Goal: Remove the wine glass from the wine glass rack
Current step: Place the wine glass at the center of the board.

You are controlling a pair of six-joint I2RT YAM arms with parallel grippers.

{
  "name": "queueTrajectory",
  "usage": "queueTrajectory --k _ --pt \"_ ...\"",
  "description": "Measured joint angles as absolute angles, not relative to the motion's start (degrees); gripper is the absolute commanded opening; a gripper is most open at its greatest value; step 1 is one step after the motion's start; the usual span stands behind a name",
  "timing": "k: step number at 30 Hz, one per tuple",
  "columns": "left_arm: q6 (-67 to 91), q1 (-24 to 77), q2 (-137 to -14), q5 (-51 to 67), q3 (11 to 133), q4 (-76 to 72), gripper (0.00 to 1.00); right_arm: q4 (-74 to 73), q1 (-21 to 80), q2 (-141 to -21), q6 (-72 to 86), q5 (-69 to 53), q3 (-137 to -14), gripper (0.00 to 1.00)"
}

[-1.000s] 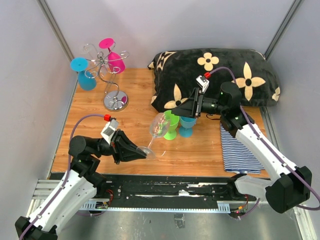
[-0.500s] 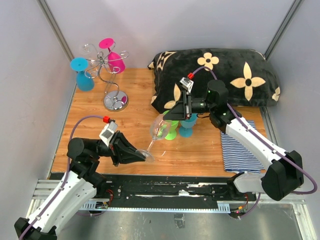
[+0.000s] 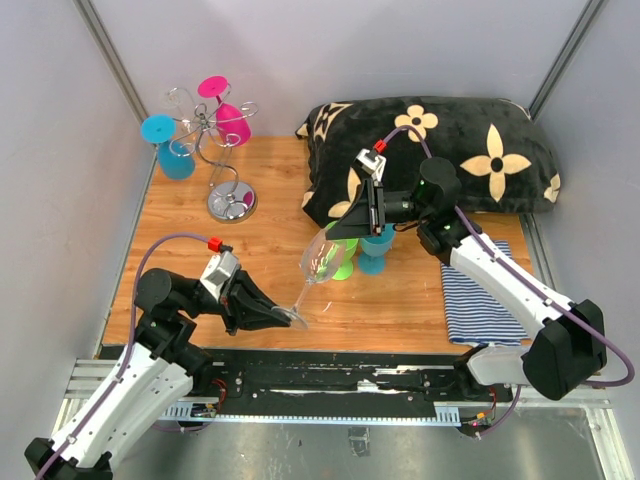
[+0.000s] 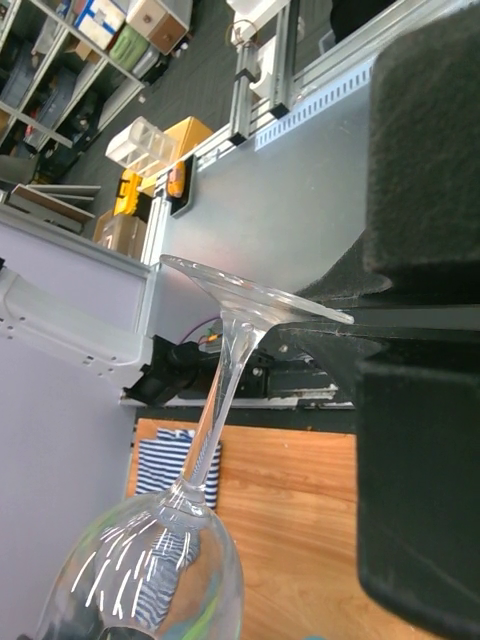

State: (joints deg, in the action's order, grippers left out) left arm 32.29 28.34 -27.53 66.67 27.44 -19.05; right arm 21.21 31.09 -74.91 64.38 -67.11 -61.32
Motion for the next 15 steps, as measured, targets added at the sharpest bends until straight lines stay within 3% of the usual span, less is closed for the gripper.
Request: queueTrajectory --k 4,9,13,15 --pt "29.6 28.5 -27.6 67.6 27.9 -16.2 0.01 21.3 32.3 -74.9 63.5 -68.3 -61.8 0.60" --pt "25.5 28.7 -27.6 68.1 29.4 -11.2 0.00 20.1 32.8 -74.9 61.3 -70.8 -62.7 0.52" --pt "22.2 28.7 -27.6 68.1 30.1 -7.1 0.00 16.7 32.9 -74.9 57.8 -73.9 -64.1 0.52" --pt "20.9 28.7 -27.5 68.1 30.1 -5.7 0.01 14.7 33.2 -74.8 55.5 -75.0 -64.6 0.46"
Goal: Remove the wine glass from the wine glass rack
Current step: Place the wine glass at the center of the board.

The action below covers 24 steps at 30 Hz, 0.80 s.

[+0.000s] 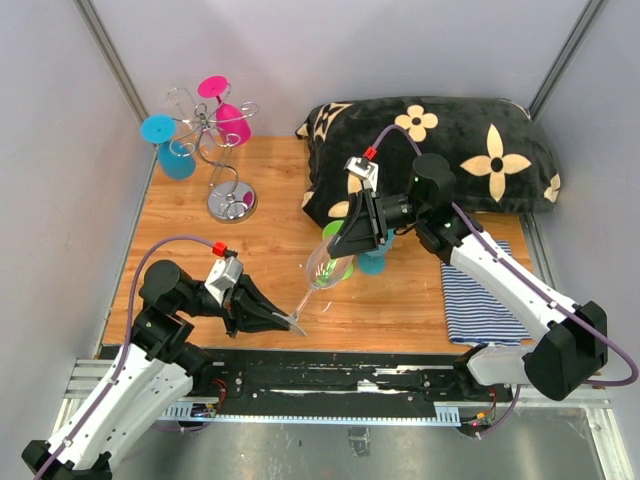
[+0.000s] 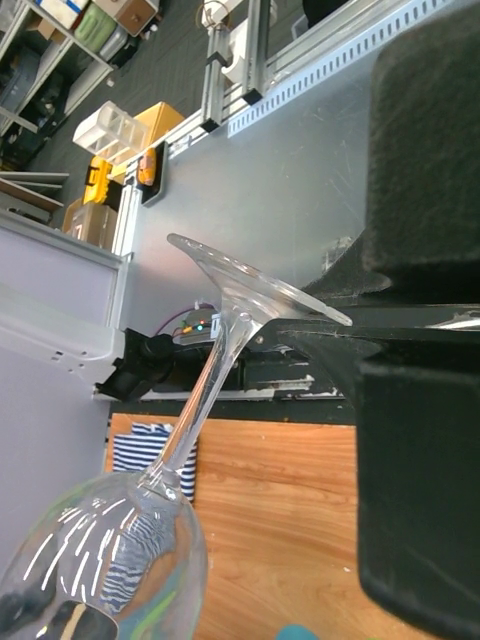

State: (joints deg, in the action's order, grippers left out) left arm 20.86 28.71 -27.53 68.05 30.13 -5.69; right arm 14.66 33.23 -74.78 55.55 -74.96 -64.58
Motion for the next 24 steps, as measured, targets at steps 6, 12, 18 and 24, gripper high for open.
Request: queueTrajectory --k 6,12,18,24 --pt "18.0 28.8 -27.8 68.1 30.1 -2.6 0.00 7.3 34.1 -74.3 51.4 -78.2 -65.8 0.01" --pt "13.8 28.8 -29.0 67.1 30.1 -1.1 0.03 1.6 34.4 -70.9 49.5 -79.2 -67.0 0.01" --pt "14.7 28.6 -29.4 62.7 30.1 2.7 0.66 -6.0 34.9 -70.3 42.6 -76.3 -69.1 0.01" --pt "15.5 28.3 -32.0 54.2 30.1 10.1 0.99 -14.5 36.7 -68.0 32.0 -68.0 -72.3 0.01"
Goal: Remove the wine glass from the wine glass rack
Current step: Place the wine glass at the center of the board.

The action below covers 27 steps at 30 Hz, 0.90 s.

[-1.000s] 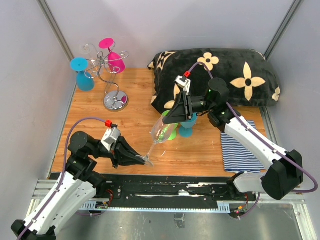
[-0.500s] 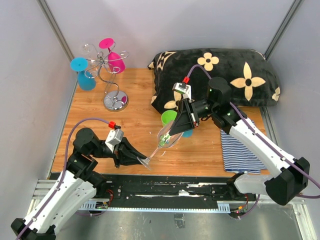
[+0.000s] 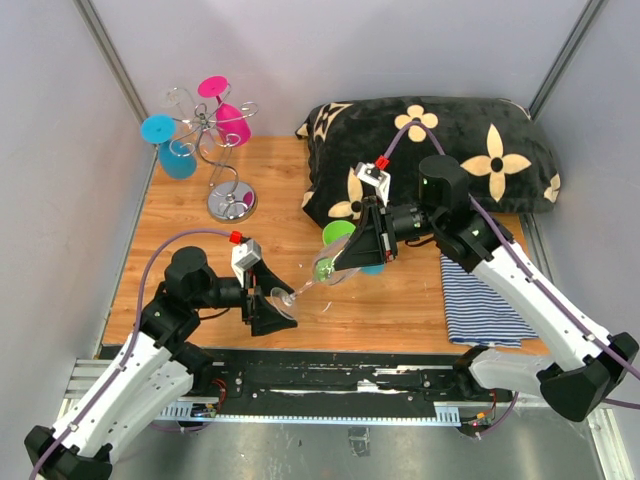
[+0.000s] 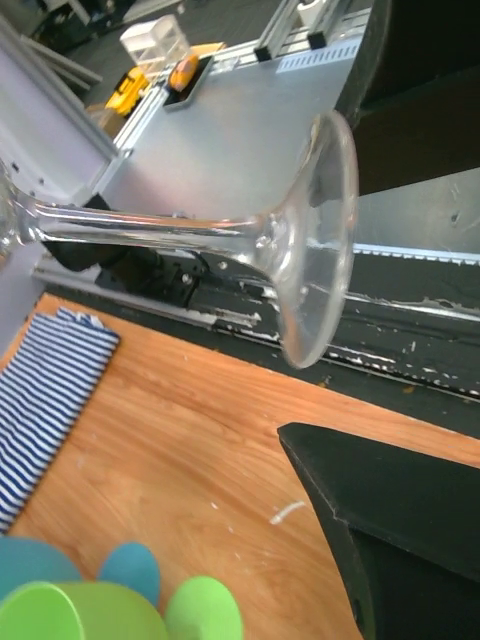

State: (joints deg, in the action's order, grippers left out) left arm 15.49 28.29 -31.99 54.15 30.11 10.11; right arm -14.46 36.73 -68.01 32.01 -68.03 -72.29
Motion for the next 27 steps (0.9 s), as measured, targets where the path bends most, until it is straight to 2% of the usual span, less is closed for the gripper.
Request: queueTrajectory --k 9,14,21,27 --pt "15.9 28.3 -25.4 43.8 30.9 10.1 1.00 -30.6 37.9 -66.5 18.2 -53.1 -75.6 0.01" --pt "17.9 28.3 -21.7 33.9 31.1 8.5 1.00 -35.7 38.1 -65.0 13.9 -46.8 -75.7 0.01" --pt "24.8 28.3 -21.3 14.7 31.8 8.7 1.00 -45.5 44.7 -61.6 3.6 -27.2 -77.3 0.01" --pt "28.3 28.3 -21.3 8.7 32.9 8.2 1.00 -54.5 45.8 -58.7 -1.3 -14.4 -77.2 0.01"
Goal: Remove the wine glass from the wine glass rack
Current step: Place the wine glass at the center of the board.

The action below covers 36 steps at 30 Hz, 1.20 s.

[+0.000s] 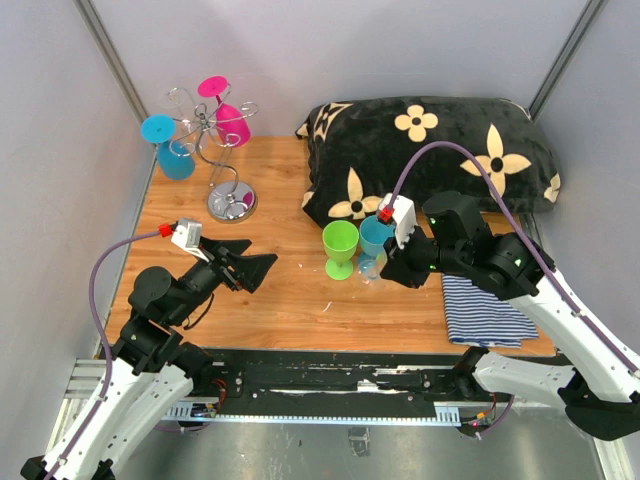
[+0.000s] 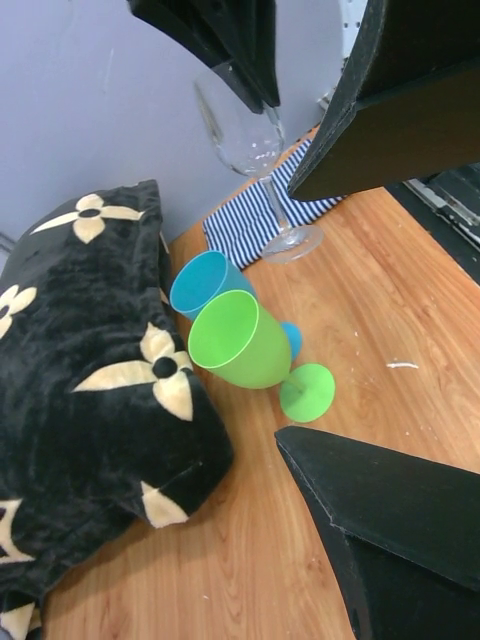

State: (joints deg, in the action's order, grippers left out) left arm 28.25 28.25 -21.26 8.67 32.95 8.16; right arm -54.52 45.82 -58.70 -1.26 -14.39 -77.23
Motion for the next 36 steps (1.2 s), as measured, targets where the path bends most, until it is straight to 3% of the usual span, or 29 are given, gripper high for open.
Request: queueTrajectory --k 8,15,21,36 --pt "30.0 28.3 -21.3 7.1 33.1 8.1 1.00 -59.0 44.6 -58.9 -1.6 -6.6 -71.9 0.01" --pt "30.5 28.3 -22.2 7.2 33.1 8.4 1.00 -53.3 36.7 -59.7 -1.3 1.9 -64.9 0.01" --pt "30.9 28.3 -22.3 5.9 34.1 10.4 1.00 -43.7 27.8 -60.3 2.5 0.2 -61.5 0.02" --pt "31.6 28.3 -20.7 5.2 34.5 11.7 1.00 -33.6 24.7 -72.4 7.7 -4.5 -60.2 0.03"
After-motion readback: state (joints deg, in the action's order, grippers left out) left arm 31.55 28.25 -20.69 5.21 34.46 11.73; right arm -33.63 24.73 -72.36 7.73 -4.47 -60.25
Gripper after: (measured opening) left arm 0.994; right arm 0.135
